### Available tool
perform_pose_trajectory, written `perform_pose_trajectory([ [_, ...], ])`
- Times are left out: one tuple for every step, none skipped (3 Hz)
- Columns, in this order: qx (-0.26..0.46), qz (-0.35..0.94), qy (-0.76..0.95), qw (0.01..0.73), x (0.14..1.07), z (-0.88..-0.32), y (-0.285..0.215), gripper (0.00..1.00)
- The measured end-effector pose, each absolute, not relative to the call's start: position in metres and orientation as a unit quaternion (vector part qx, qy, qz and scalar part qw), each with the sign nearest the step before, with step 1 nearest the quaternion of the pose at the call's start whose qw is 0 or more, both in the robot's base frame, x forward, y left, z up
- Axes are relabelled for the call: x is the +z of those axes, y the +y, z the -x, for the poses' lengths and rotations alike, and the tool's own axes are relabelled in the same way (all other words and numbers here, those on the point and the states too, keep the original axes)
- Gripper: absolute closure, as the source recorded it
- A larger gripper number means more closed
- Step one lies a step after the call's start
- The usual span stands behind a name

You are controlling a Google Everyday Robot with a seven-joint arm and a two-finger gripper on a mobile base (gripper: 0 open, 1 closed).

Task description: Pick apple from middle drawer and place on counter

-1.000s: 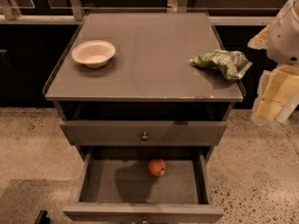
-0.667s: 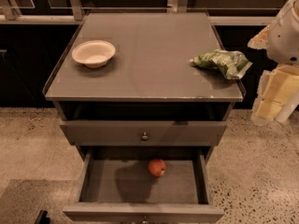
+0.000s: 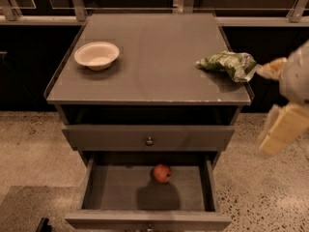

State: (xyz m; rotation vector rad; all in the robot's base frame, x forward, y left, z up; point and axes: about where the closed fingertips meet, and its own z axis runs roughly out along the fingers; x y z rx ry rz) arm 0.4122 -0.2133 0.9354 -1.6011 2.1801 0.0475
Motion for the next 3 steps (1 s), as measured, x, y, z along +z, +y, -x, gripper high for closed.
perform_pose_trajectory([
  [0.089,0.526,0.808,0.251,0.857,-0.392,-0.220,0.00],
  [0.145,0.464,0.837,0.252,0.756,-0.398,-0.237,0.00],
  [0.154,0.453,0.841,0.253,0.734,-0.406,-0.239,0.00],
])
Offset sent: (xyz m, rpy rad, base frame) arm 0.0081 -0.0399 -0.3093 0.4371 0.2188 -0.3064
